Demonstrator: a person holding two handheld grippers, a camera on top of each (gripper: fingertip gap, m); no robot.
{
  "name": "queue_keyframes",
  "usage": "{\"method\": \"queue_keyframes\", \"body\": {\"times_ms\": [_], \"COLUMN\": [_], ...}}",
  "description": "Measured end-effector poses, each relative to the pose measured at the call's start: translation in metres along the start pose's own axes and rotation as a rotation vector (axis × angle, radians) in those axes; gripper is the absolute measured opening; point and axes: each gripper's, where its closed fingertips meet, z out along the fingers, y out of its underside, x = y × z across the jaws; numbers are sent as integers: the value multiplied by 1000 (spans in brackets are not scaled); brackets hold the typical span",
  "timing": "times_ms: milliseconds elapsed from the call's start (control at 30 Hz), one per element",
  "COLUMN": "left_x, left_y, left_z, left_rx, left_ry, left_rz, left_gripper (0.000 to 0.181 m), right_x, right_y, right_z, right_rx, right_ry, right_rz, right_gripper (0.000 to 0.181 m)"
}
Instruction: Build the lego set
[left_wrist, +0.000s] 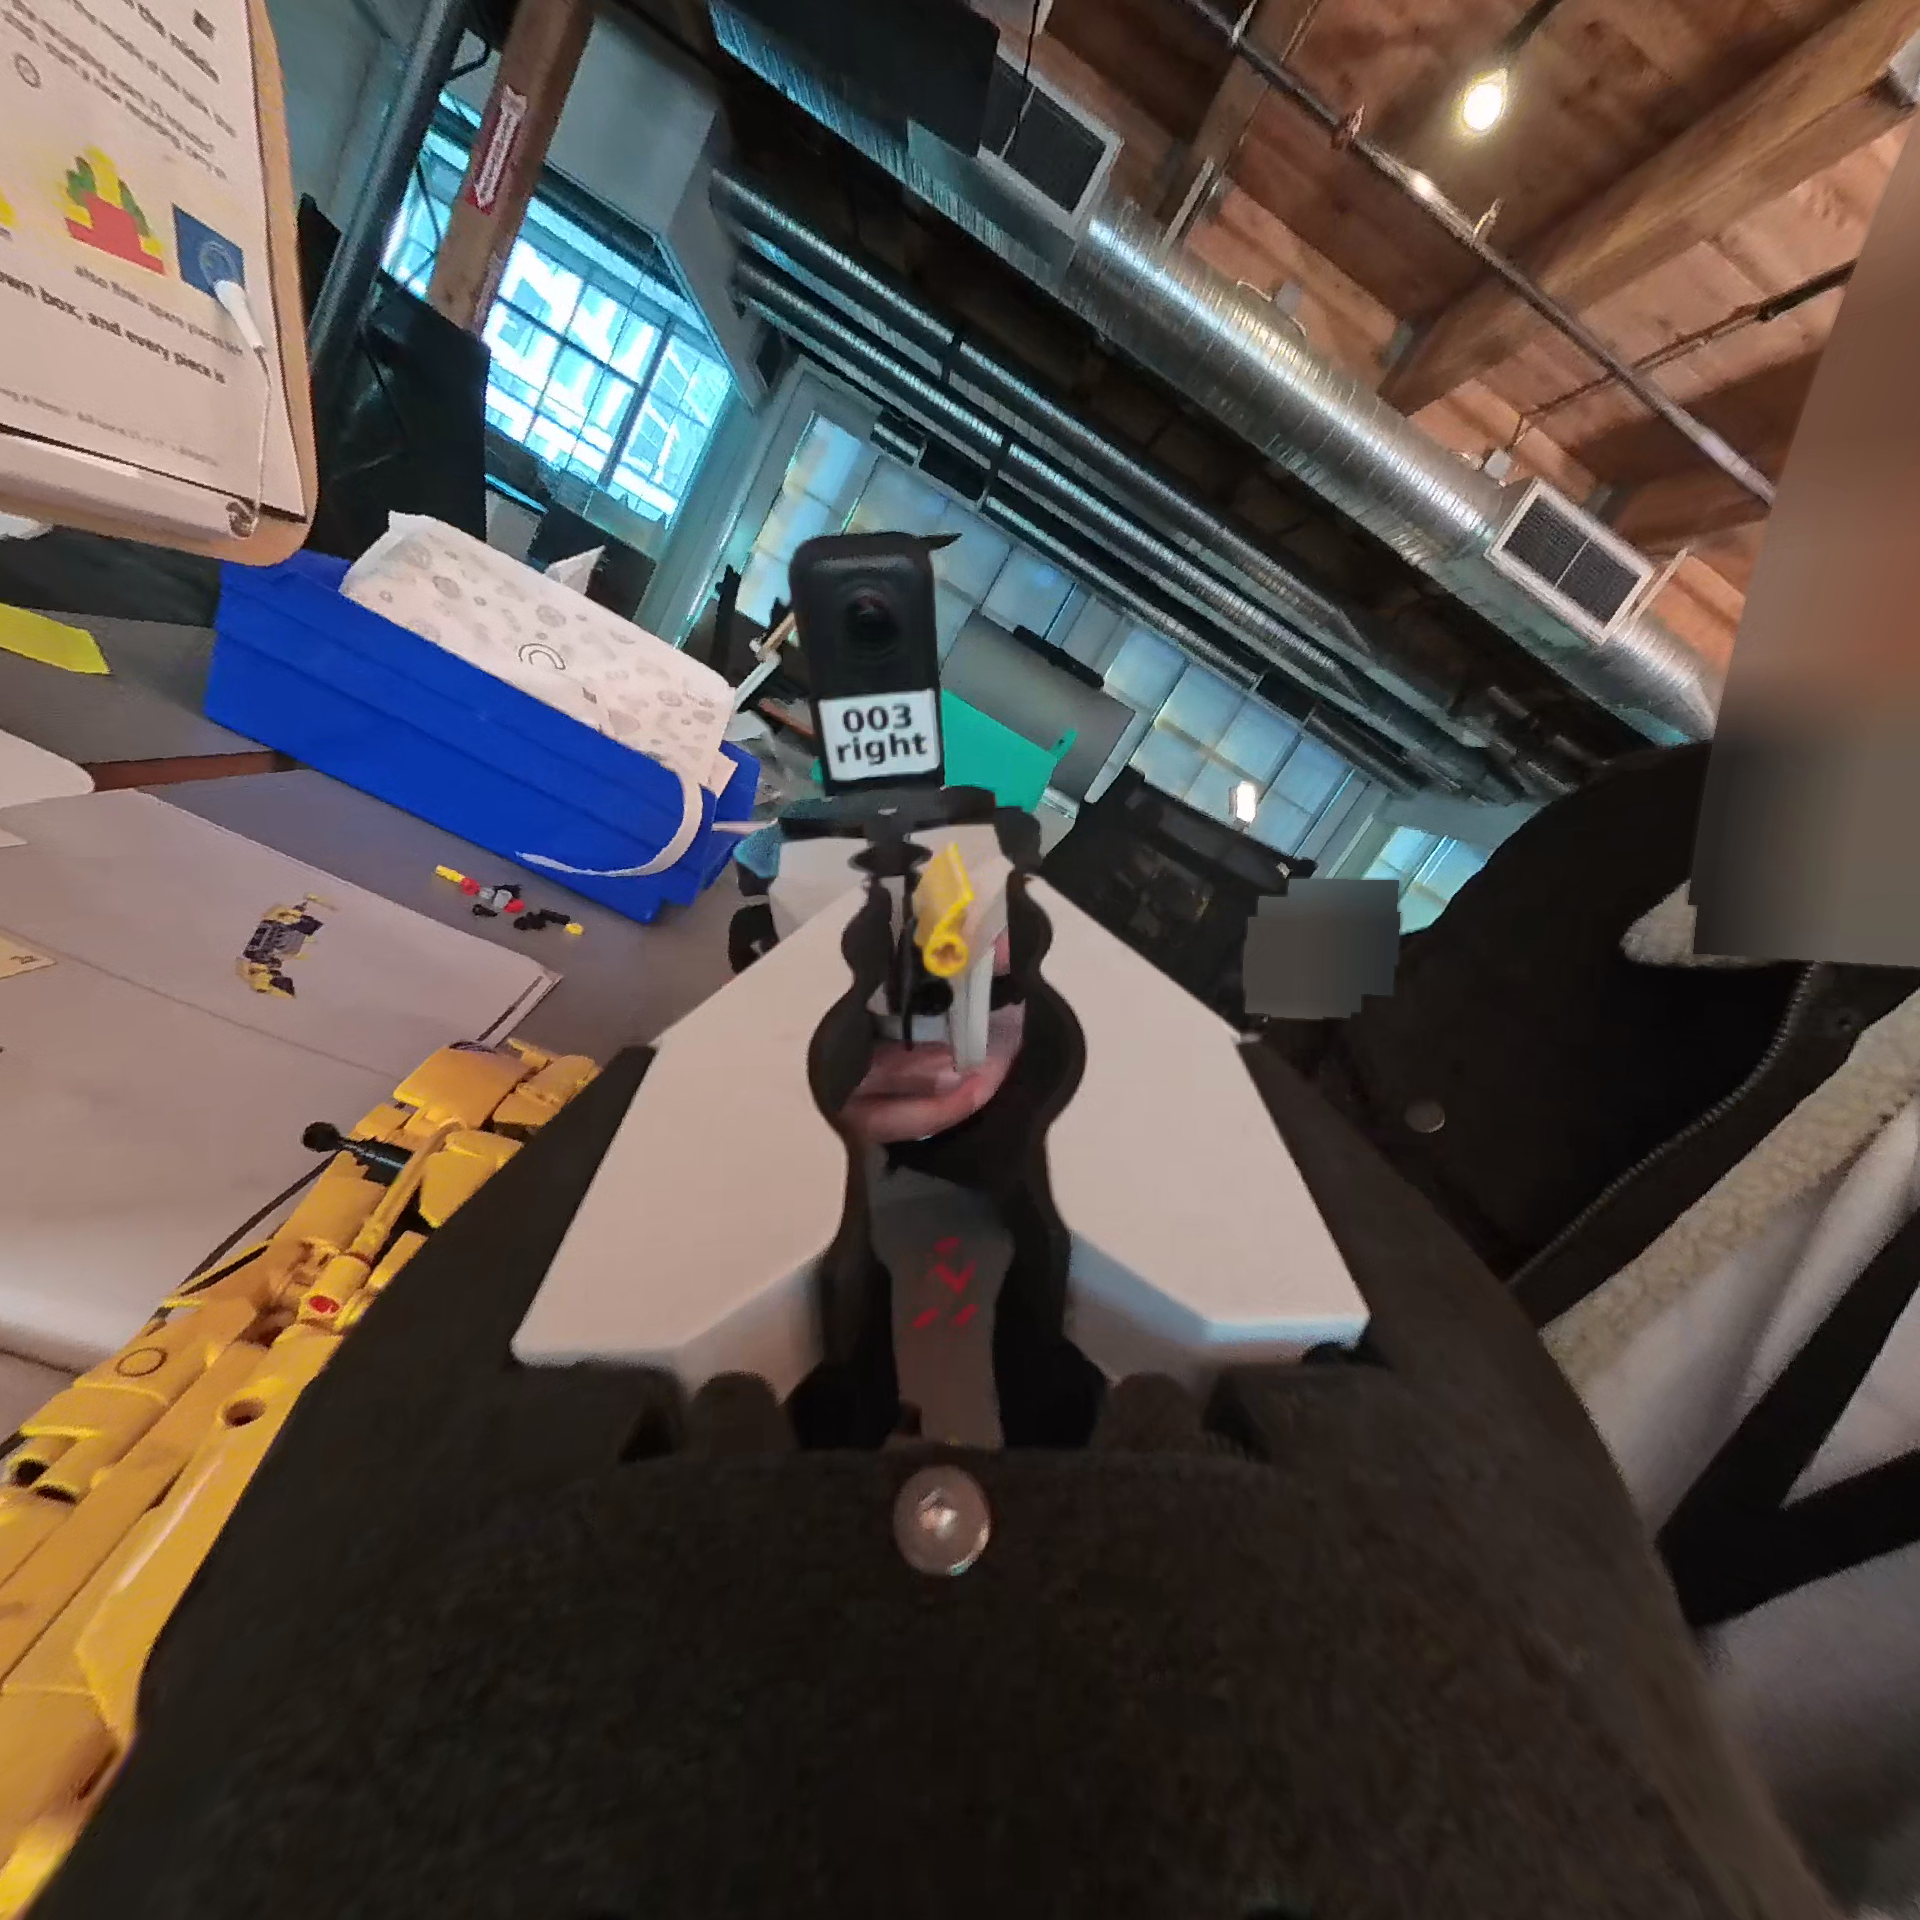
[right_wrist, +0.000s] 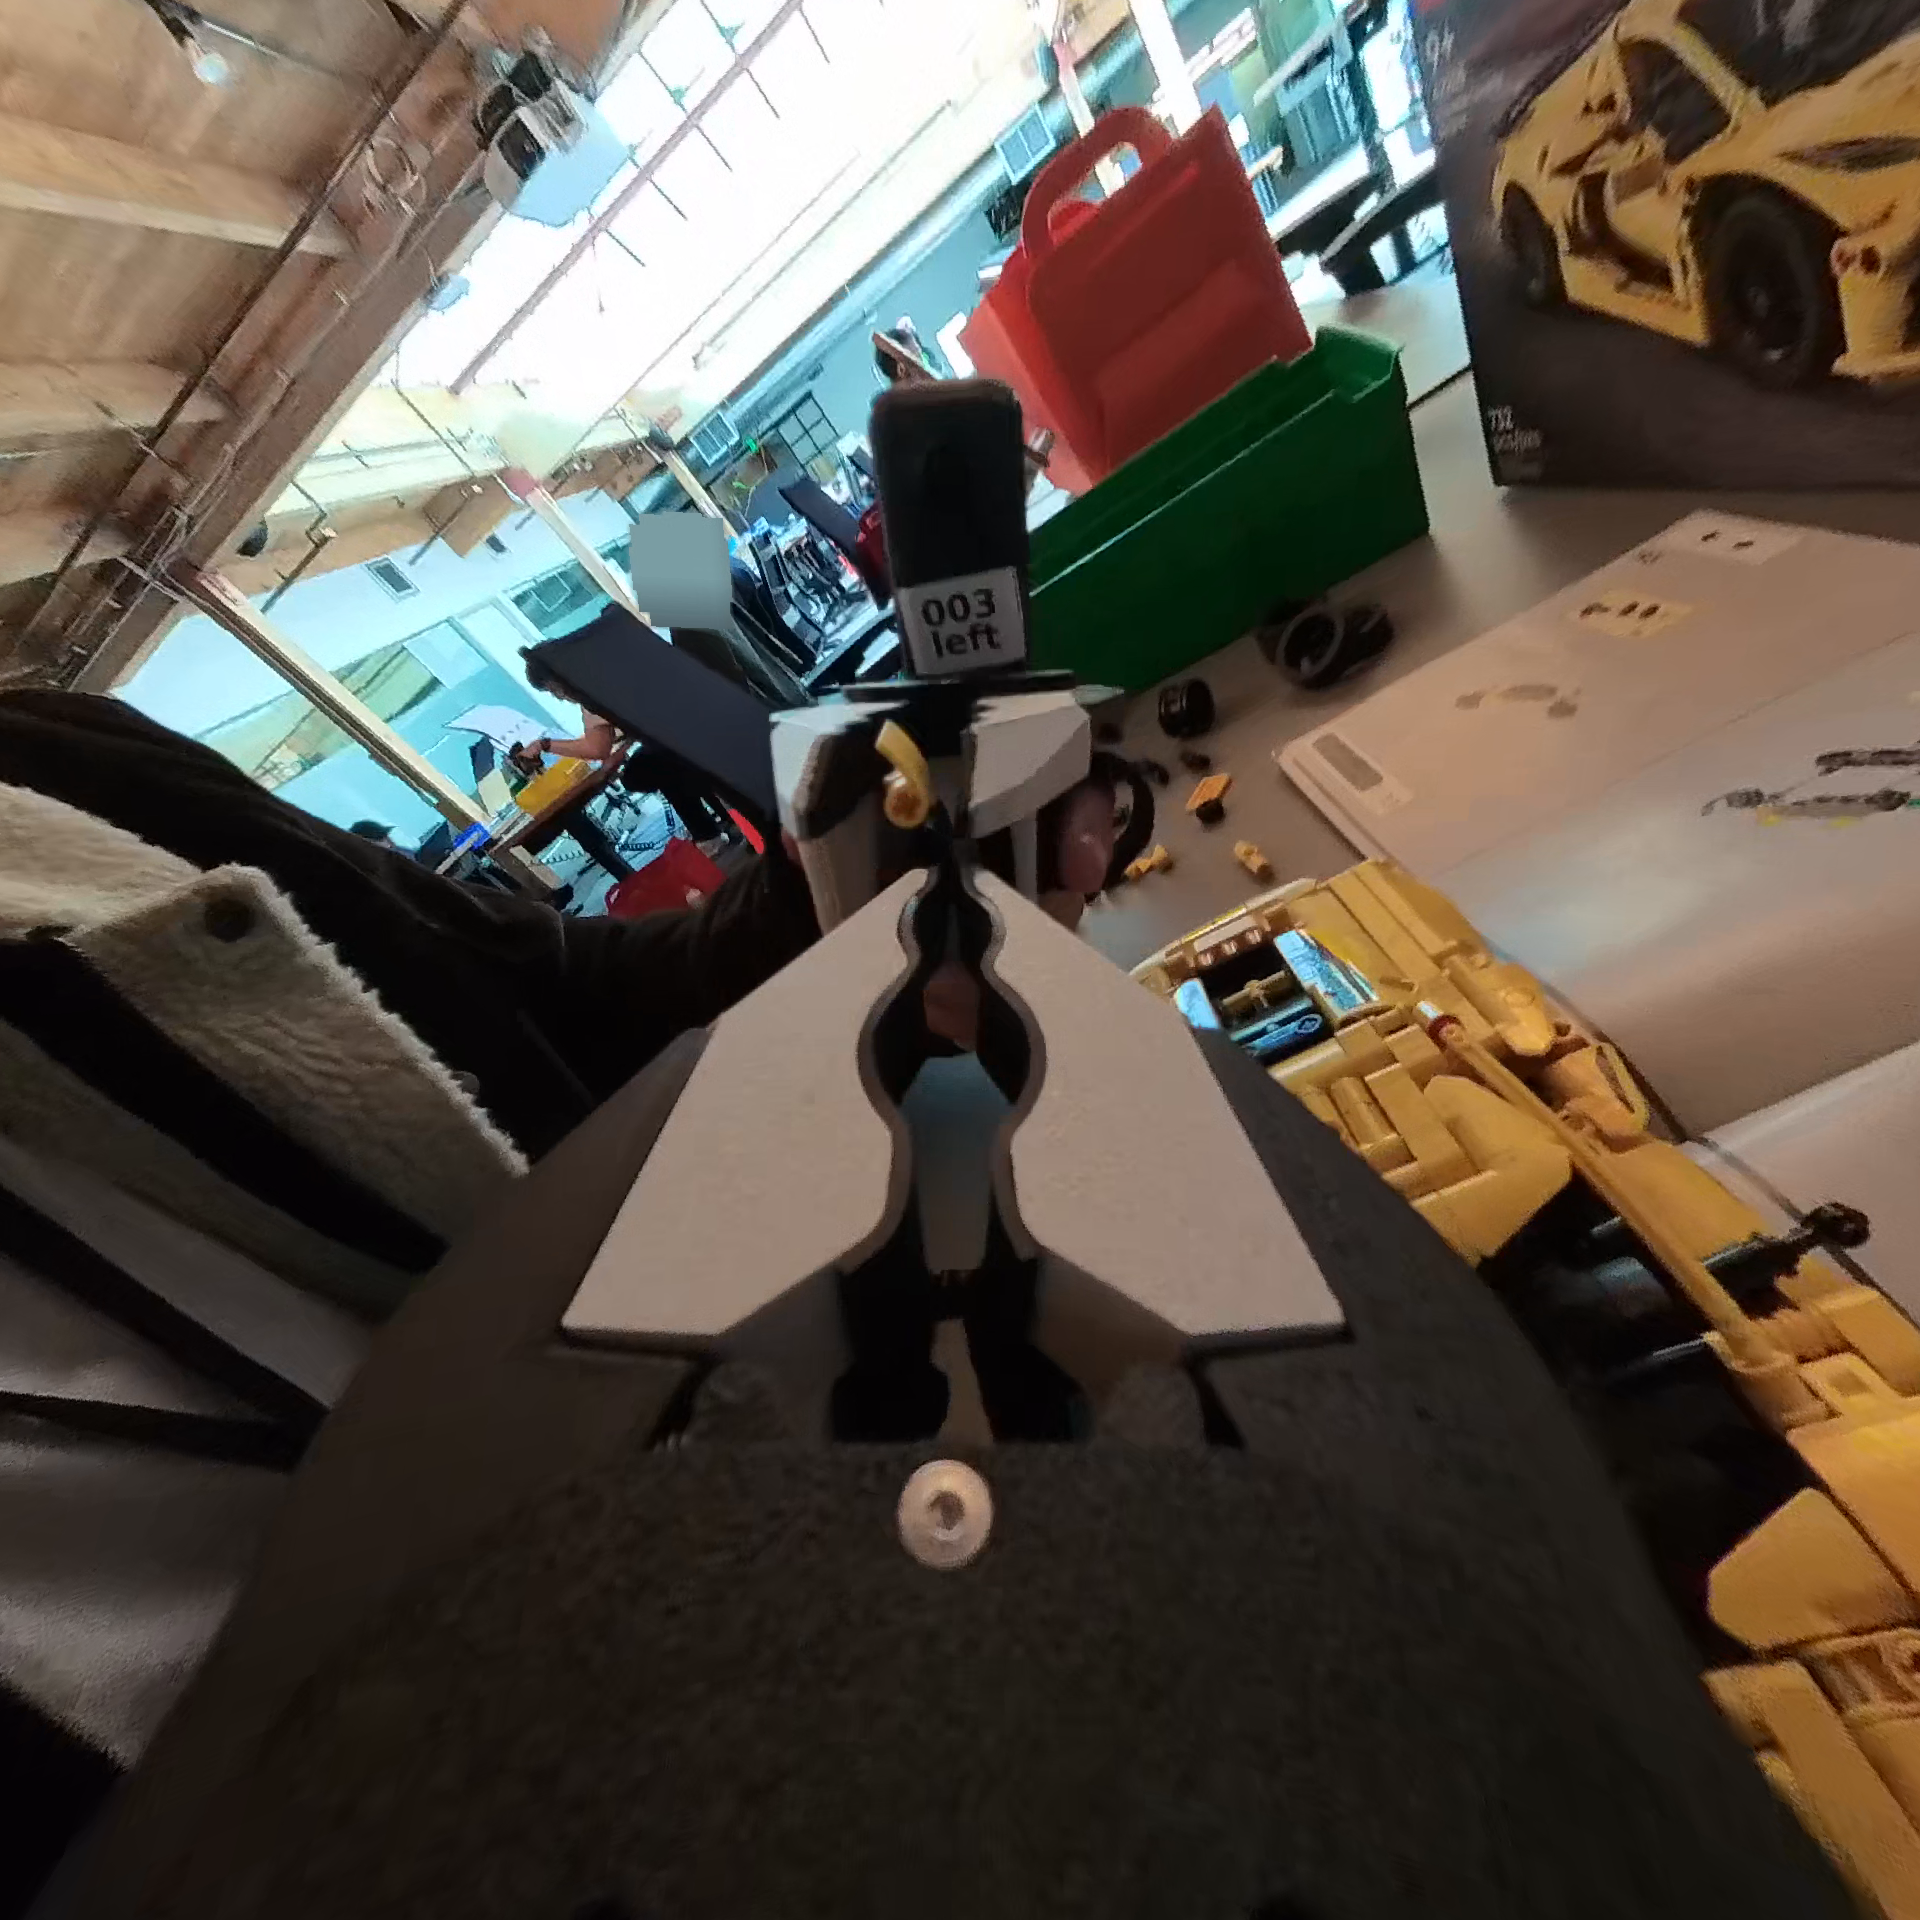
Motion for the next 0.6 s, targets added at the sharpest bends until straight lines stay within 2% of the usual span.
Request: {"method": "queue_keyframes", "body": {"times_ms": [67, 233, 600], "left_x": [-4, -8, -3], "left_y": [6, 1, -1], "left_z": [1, -2, -2], "left_rx": [-49, -54, -43], "left_ry": [-51, -135, -138], "left_rz": [76, 228, 301], "left_gripper": [22, 13, 6], "right_x": [-3, 0, -2], "right_y": [0, 1, -2], "right_z": [1, 0, -2], "right_rx": [-1, -4, 15], "right_ry": [-22, -24, -65], "right_rz": [21, 60, 114], "right_gripper": [0, 0, 0]}}
